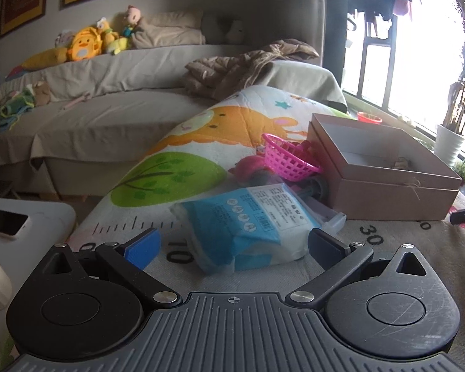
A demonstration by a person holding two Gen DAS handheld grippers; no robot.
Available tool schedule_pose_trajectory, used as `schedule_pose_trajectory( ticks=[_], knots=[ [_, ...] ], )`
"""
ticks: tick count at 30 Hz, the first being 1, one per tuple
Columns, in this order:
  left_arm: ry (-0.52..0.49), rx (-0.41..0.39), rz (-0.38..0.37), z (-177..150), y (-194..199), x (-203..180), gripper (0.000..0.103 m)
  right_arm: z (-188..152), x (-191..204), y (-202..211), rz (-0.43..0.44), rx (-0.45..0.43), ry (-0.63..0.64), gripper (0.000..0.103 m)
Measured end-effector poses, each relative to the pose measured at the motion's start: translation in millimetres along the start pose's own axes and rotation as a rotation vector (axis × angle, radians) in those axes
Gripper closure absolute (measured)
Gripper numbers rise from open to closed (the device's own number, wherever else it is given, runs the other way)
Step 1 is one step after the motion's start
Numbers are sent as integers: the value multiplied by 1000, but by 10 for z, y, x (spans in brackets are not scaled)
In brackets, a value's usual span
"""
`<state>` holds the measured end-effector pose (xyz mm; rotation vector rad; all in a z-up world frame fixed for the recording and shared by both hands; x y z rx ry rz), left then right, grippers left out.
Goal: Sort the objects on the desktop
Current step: 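Grasp the yellow toy brick with the right gripper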
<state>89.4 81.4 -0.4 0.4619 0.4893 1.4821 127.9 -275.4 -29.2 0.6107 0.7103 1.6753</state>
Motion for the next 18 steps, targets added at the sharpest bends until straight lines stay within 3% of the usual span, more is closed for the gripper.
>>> schedule_pose_trajectory(
  ticks=[8, 10, 12, 15, 18],
  knots=[
    [16, 8, 0, 17, -14, 82, 0, -285, 939, 289, 217, 18, 181, 87],
    [15, 5, -8, -9, 20, 79, 0, -291, 1101, 375, 230, -4, 235, 86],
    [15, 12, -11, -50, 36, 60, 0, -236, 1070, 474, 198, -53, 247, 77],
    [4, 12, -42, -121, 59, -43, 0, -109, 709, 537, 103, -106, 152, 60],
    [-26, 3, -82, -166, 73, -203, 0, -33, 292, 470, -26, -127, 60, 58]
  ],
)
Point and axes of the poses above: each gripper's, at about its wrist camera, not at the fingertips, and y roughly against the way its jaws point, x to its left, z to its top, the point moved 6 cm from there along -y, roughly the way its jaws point, and after that the axes turned 3 degrees about x, right-handed, at the moved point
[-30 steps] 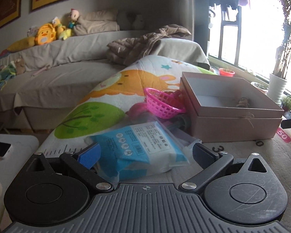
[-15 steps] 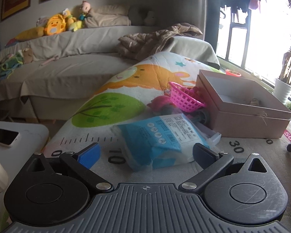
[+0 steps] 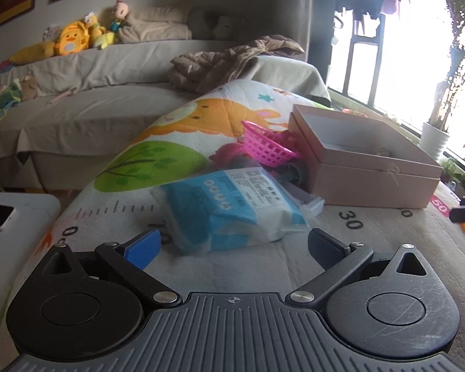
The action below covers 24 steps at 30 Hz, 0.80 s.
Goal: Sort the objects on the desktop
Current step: 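Grasp the yellow toy brick with the right gripper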
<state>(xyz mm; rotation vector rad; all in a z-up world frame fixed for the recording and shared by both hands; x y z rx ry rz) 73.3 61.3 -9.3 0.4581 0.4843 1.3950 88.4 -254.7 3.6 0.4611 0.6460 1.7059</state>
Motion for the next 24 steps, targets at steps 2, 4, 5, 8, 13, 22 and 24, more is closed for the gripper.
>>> schedule_pose_trajectory(
  ticks=[2, 4, 5, 8, 13, 22, 24],
  knots=[
    [-31, -5, -12, -12, 0, -103, 0, 5, -209, -98, -99, 7, -6, 55],
    [-54, -17, -13, -18, 23, -157, 0, 4, -430, -182, -177, 21, -54, 45],
    [-58, -26, -12, -19, 41, -169, 0, -7, -548, -224, -197, 29, -102, 41],
    [-53, -47, -16, -4, 89, -156, 0, -138, -746, -327, -212, 81, -198, 42],
    [-48, -55, 12, 131, 42, -45, 0, -245, -512, -262, -130, 82, -184, 84],
    [12, -14, 80, 444, -329, 310, 0, -188, 902, -236, 263, 78, 48, 89],
    [25, -24, 59, 518, -359, 369, 0, -191, 1132, -215, 306, 65, 91, 89]
  ],
)
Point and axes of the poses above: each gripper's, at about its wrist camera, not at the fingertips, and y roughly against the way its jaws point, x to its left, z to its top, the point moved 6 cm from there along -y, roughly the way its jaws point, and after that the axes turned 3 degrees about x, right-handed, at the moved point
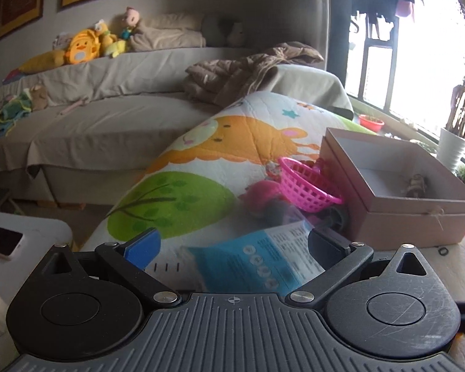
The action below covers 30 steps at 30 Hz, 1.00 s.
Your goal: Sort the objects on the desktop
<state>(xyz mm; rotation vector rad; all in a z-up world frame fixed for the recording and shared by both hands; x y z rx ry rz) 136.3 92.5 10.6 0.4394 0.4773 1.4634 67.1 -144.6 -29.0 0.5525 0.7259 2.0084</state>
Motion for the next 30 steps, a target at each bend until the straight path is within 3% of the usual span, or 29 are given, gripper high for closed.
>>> schedule_pose_trajectory(
  ticks=[3, 5, 7, 12, 15, 17, 21, 23, 27, 28, 30],
  knots=[
    [-27, 2, -63, 61, -71, 11, 0, 17, 84, -21, -12, -9, 36, 81],
    [-36, 46, -123, 49, -160, 11, 0, 28, 34, -10, -24, -8, 15, 65],
    [-12, 119, -185, -27, -225, 23, 0, 35, -76, 19, -58, -26, -18, 38],
    [-5, 157, -291, -235, 5, -95, 0, -17, -332, 46, -93, -26, -111, 18],
    [-95, 171, -362, -401, 221, -371, 0, -2, -384, 20, -83, -14, -144, 13],
    [-183, 153, -335, -495, 319, -549, 0, -3, -372, -1, -80, -9, -141, 6],
    [-299, 82, -169, -514, 279, -715, 0, -7, -373, -28, -66, 2, -145, 0],
    [-272, 96, -127, -477, 169, -701, 0, -9, -385, -24, -57, -1, -155, 0],
    [-192, 132, -137, -404, 42, -628, 1, -15, -402, -17, -41, -8, -171, 0],
    [-193, 128, -135, -403, 46, -627, 2, -15, -400, -17, -39, -7, -172, 0],
    [-191, 132, -137, -417, 58, -632, 24, -13, -395, -25, -40, 0, -166, 0]
  ],
)
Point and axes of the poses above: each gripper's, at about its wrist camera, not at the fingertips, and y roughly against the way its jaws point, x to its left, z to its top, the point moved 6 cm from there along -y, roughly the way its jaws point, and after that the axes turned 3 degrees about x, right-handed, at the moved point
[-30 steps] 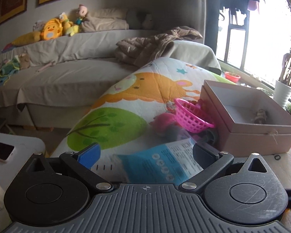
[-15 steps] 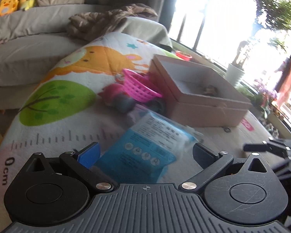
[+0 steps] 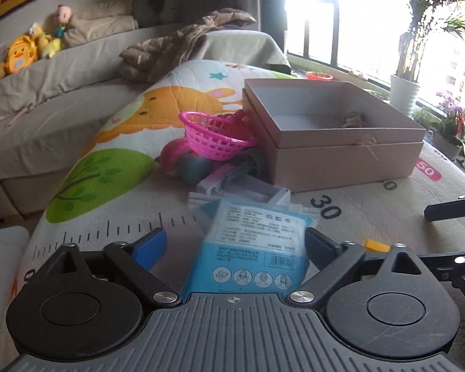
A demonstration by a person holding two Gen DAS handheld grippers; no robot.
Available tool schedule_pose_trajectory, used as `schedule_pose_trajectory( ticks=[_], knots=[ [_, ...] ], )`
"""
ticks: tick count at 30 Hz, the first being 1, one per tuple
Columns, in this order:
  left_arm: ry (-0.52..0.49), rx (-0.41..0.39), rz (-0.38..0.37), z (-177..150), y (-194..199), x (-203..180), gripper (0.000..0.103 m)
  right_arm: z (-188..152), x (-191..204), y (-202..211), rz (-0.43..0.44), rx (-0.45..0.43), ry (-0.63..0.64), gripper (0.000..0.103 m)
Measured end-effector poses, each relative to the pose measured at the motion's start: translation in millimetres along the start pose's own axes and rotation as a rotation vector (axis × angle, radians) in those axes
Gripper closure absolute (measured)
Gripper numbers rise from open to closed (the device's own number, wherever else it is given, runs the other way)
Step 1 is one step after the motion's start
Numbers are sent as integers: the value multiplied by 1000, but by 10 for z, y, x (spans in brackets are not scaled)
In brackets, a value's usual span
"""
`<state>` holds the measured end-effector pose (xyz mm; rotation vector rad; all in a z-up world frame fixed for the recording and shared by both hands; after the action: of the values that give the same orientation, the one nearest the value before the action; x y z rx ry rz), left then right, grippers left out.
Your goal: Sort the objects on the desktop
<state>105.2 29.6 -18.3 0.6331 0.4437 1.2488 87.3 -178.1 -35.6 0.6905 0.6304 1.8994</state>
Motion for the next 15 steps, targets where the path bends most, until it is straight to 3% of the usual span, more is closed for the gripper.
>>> schedule_pose_trajectory(
  ticks=[3, 8, 12, 15],
  knots=[
    [22, 3, -3, -36, 41, 1, 35, -4, 28, -9, -15, 13, 15, 0],
    [40, 10, 11, -215, 264, -6, 37, -13, 77, -25, -40, 29, 66, 0],
    [40, 45, -71, -393, 510, -124, 31, -59, 152, 20, -17, 32, 105, 0],
    [24, 41, -73, -435, 603, -181, 15, -102, 244, 72, -14, 20, 147, 0]
  ],
)
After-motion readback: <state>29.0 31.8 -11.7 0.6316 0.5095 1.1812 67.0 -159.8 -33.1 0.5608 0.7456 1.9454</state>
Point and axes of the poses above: each gripper's, at about its wrist camera, not at the fingertips, and y roughly against the way its jaws point, x to its left, z to its top, the point moved 6 cm from there along -y, roughly the way its jaws point, and after that the axes turned 3 degrees about x, right-handed, at the moved point
